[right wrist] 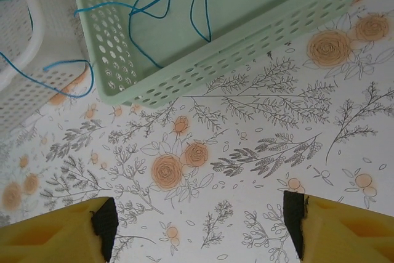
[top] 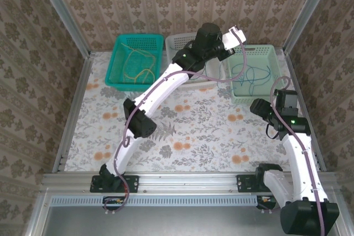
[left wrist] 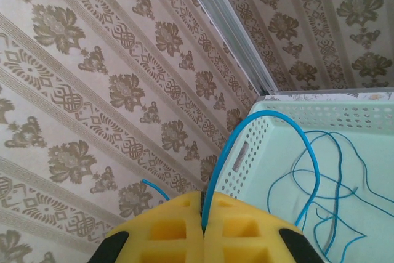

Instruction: Untangle the cables

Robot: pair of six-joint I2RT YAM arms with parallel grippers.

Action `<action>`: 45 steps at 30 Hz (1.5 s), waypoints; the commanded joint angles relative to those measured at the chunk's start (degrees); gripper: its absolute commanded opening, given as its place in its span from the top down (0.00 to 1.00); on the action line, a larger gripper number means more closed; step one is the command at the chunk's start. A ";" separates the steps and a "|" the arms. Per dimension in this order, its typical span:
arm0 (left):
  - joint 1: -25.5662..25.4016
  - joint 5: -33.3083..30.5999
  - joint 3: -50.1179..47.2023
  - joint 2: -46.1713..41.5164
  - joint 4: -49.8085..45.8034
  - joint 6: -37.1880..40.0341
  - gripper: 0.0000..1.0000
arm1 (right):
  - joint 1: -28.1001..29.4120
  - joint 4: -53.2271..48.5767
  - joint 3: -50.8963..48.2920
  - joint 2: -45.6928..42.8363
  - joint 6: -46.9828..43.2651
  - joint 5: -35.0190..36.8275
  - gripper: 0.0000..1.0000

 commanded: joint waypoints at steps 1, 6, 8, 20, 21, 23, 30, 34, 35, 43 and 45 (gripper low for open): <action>0.63 0.57 2.87 -0.97 8.12 -2.45 1.00 | -1.50 0.72 -1.18 -0.08 0.90 -3.88 0.25; 0.32 3.56 2.88 -3.69 14.67 -2.75 1.00 | -1.90 2.70 -1.85 0.83 -0.49 -6.24 0.27; 0.21 4.96 2.88 -4.36 16.12 -3.04 1.00 | -1.79 4.06 -2.29 0.83 -1.52 -7.70 0.27; 0.12 9.48 6.29 2.20 21.97 -11.04 0.99 | -1.84 5.38 -2.22 -1.35 -3.27 -7.00 0.24; 0.22 9.22 6.90 3.20 21.01 -10.79 0.99 | -1.84 5.17 -2.02 -1.17 -3.33 -6.98 0.24; 0.47 7.57 5.00 4.52 20.74 -9.66 0.98 | -1.79 5.07 -1.79 -1.13 -3.20 -6.62 0.23; 3.49 10.76 2.14 10.89 23.29 -13.40 0.91 | -1.90 4.90 -1.88 -0.14 -3.15 -6.30 0.22; 4.59 15.12 3.98 15.65 24.01 -15.62 0.82 | -1.91 4.53 -1.66 0.83 -3.16 -5.32 0.21; 4.80 16.14 3.94 16.24 24.33 -16.02 0.81 | -1.86 4.55 -1.57 0.99 -3.16 -5.10 0.21; 3.54 23.36 3.91 19.14 21.42 -15.21 0.40 | -1.92 6.27 -1.44 3.09 -1.53 -4.31 0.21; 2.86 23.80 3.85 18.96 19.77 -14.10 0.25 | -1.81 7.45 -1.29 4.21 -1.36 -4.72 0.21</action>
